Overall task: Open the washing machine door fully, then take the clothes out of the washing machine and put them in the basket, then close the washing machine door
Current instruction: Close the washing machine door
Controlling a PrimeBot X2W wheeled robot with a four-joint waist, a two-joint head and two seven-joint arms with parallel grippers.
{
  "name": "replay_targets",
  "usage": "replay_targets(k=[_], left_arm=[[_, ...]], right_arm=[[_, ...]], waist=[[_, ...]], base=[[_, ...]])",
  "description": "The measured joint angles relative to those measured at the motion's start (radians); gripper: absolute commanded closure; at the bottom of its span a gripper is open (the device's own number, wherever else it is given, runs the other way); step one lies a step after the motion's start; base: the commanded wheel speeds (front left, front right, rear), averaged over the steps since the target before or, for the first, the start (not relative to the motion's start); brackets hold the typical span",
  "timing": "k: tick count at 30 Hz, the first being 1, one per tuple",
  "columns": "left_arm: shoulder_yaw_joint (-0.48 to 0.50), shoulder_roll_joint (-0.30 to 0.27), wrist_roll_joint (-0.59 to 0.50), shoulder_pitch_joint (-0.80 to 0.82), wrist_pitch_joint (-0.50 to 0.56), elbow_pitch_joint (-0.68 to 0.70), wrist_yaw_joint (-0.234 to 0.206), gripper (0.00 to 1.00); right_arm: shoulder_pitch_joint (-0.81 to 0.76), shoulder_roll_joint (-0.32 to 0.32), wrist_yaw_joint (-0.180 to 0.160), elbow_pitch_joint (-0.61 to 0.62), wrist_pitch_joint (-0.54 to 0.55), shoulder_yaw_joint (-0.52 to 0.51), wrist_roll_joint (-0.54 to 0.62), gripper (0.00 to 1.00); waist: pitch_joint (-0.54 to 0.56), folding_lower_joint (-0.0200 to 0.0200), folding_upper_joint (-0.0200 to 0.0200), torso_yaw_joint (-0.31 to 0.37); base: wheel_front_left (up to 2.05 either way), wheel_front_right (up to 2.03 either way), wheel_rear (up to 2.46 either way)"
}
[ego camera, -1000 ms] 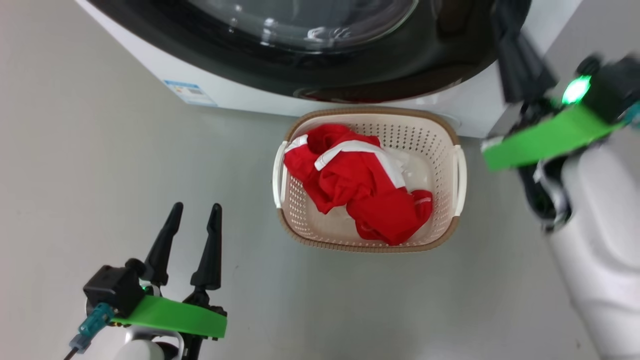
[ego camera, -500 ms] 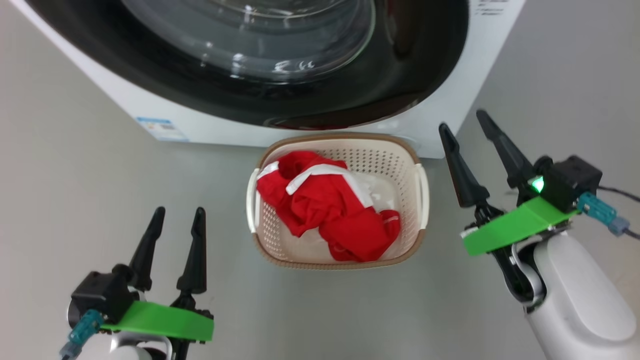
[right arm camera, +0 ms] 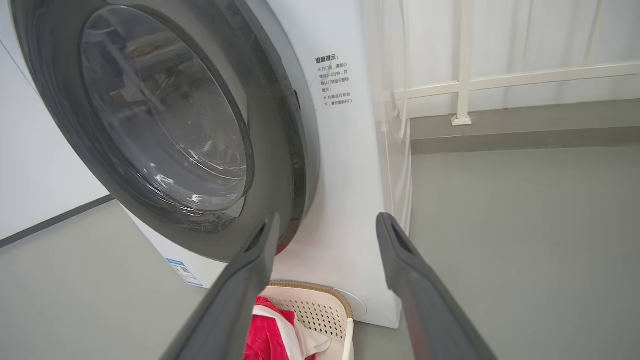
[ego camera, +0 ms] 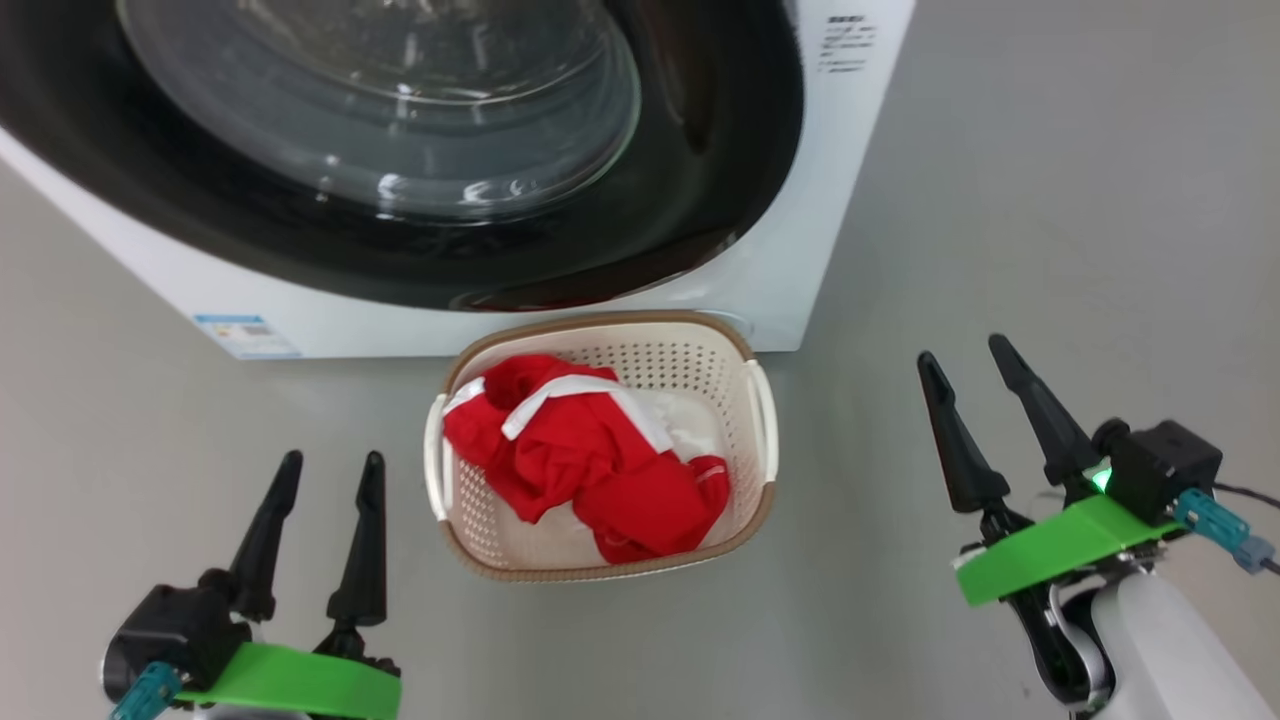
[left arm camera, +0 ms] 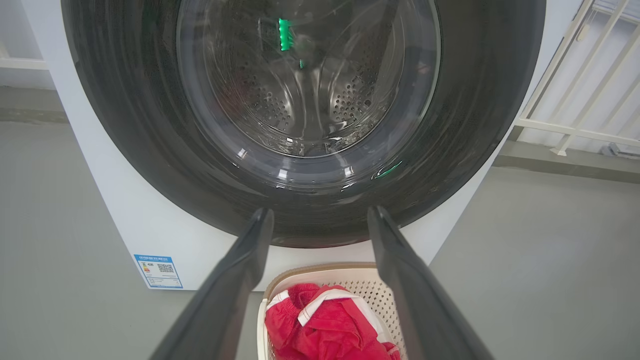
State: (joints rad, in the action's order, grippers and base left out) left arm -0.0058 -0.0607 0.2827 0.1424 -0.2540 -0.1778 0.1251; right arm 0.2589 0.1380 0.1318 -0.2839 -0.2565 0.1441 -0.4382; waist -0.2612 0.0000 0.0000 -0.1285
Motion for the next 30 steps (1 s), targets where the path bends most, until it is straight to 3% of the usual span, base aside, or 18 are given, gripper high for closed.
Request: replay_targets(k=[30], left_arm=[[0.024,-0.035,0.016,-0.099,0.0,0.037,0.0,0.0]], right_arm=[[-0.217,-0.029,0.0,0.042,0.001,-0.155,0.017,0.0]], waist=[[0.085,-0.0001,0.0,0.109]], base=[[0.0,0.0,0.0]])
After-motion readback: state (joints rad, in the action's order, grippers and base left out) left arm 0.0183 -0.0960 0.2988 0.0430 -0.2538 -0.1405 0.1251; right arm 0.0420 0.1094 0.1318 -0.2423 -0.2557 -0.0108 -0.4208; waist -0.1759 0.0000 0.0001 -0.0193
